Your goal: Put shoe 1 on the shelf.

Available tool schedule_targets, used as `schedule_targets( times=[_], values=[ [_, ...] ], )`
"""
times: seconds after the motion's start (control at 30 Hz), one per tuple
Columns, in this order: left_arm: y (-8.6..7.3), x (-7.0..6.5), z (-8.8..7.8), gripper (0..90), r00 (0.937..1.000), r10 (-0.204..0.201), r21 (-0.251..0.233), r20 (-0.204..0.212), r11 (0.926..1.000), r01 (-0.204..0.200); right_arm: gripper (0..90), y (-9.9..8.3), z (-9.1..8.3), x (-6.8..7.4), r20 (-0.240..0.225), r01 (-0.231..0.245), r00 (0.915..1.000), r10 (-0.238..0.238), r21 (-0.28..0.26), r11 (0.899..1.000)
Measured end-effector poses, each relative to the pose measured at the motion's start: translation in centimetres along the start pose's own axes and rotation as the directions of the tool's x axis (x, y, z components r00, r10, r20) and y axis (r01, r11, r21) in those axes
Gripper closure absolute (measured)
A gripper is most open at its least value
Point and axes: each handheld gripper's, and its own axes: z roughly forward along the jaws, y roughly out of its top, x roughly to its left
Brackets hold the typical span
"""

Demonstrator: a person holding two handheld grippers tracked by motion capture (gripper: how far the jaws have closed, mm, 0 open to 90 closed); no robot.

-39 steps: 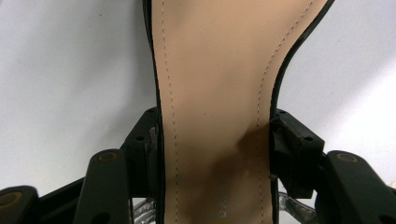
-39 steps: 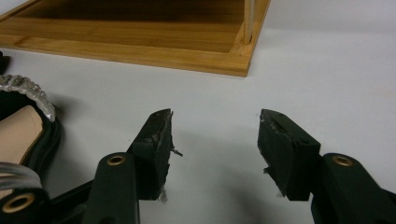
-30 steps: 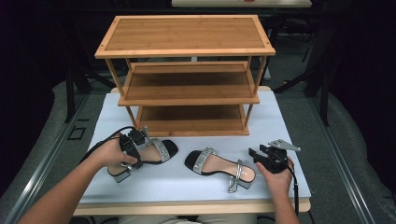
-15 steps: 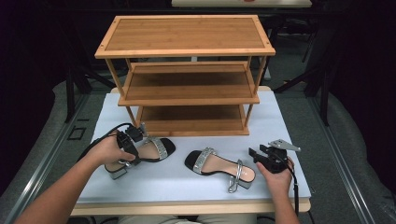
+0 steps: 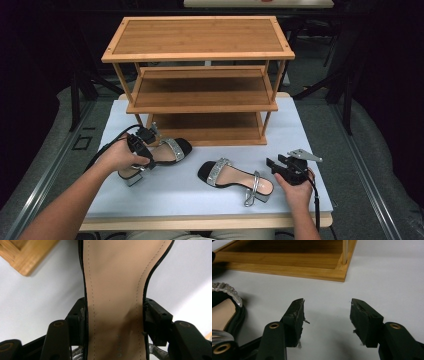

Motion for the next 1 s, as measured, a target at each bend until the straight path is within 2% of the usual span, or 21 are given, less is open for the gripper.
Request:
schedule_targets(
  times=[0.03, 0.07, 0.1, 0.27, 0.3, 0.37, 0.4, 0.43, 0.5, 0.53, 0.67, 0.87, 0.97, 1.0],
  values=[
    [0.5, 0.0, 0.0, 43.4, 0.9995, -0.031, -0.007, 0.011, 0.9995, 0.031, 44.5, 0.0, 0.0, 0.0, 0.001, -0.001, 1.0000, 0.001, -0.002, 1.000],
    [0.5, 0.0, 0.0, 43.4, 0.9995, -0.031, -0.007, 0.011, 0.9995, 0.031, 44.5, 0.0, 0.0, 0.0, 0.001, -0.001, 1.0000, 0.001, -0.002, 1.000],
    [1.0, -0.2, 0.1, 43.4, 0.9975, -0.070, -0.028, 0.011, 0.9971, 0.071, 44.5, 0.0, 0.0, -0.1, 0.004, 0.003, 1.0000, -0.003, 0.006, 1.000],
    [2.2, -0.4, 0.2, 43.4, 0.9953, -0.096, -0.042, 0.017, 0.9945, 0.096, 44.5, 0.0, 0.0, -0.1, 0.000, -0.002, 1.0000, 0.002, -0.003, 1.000],
    [2.7, -0.3, 0.5, 43.4, 0.9930, -0.117, -0.040, 0.011, 0.9922, 0.118, 44.5, 0.0, -0.1, -0.1, 0.000, 0.000, 1.0000, 0.000, -0.002, 1.000],
    [3.0, -0.3, 0.6, 43.4, 0.9927, -0.121, -0.037, -0.002, 0.9920, 0.120, 44.5, 0.0, 0.0, -0.1, 0.000, -0.002, 1.0000, 0.002, -0.001, 1.000],
    [3.4, -0.5, 0.9, 43.4, 0.9890, -0.147, -0.038, -0.022, 0.9886, 0.146, 44.5, 0.0, 0.0, -0.1, -0.001, -0.004, 1.0000, 0.004, 0.001, 1.000],
    [3.7, -0.2, 1.0, 43.4, 0.9907, -0.131, -0.029, -0.036, 0.9911, 0.130, 44.5, 0.0, 0.0, -0.1, -0.004, -0.004, 1.0000, 0.004, 0.001, 1.000],
    [4.0, -0.1, 1.3, 43.4, 0.9864, -0.160, -0.037, -0.038, 0.9866, 0.159, 44.5, 0.0, 0.0, -0.2, -0.001, -0.003, 1.0000, 0.003, 0.001, 1.000],
    [4.1, -0.1, 1.5, 43.4, 0.9797, -0.197, -0.044, -0.035, 0.9797, 0.196, 44.4, 0.0, 0.0, -0.2, -0.006, -0.006, 1.0000, 0.006, -0.009, 1.000],
    [4.5, 0.2, 1.8, 43.4, 0.9691, -0.243, -0.053, -0.040, 0.9690, 0.241, 44.4, 0.0, 0.0, -0.3, -0.008, -0.008, 0.9999, 0.008, -0.007, 1.000],
    [4.7, 0.7, 2.2, 43.4, 0.9644, -0.256, -0.068, -0.065, 0.9654, 0.252, 44.4, 0.0, 0.1, -0.2, -0.009, -0.008, 0.9999, 0.008, -0.007, 1.000],
    [4.7, 0.8, 2.7, 43.4, 0.9590, -0.281, -0.077, -0.037, 0.9575, 0.278, 44.4, 0.0, 0.0, -0.3, -0.012, -0.009, 0.9999, 0.009, 0.002, 1.000],
    [4.7, 0.8, 2.7, 43.3, 0.9590, -0.281, -0.077, -0.037, 0.9575, 0.278, 44.4, 0.0, 0.0, -0.3, -0.012, -0.009, 0.9999, 0.009, 0.002, 1.000]
  ],
)
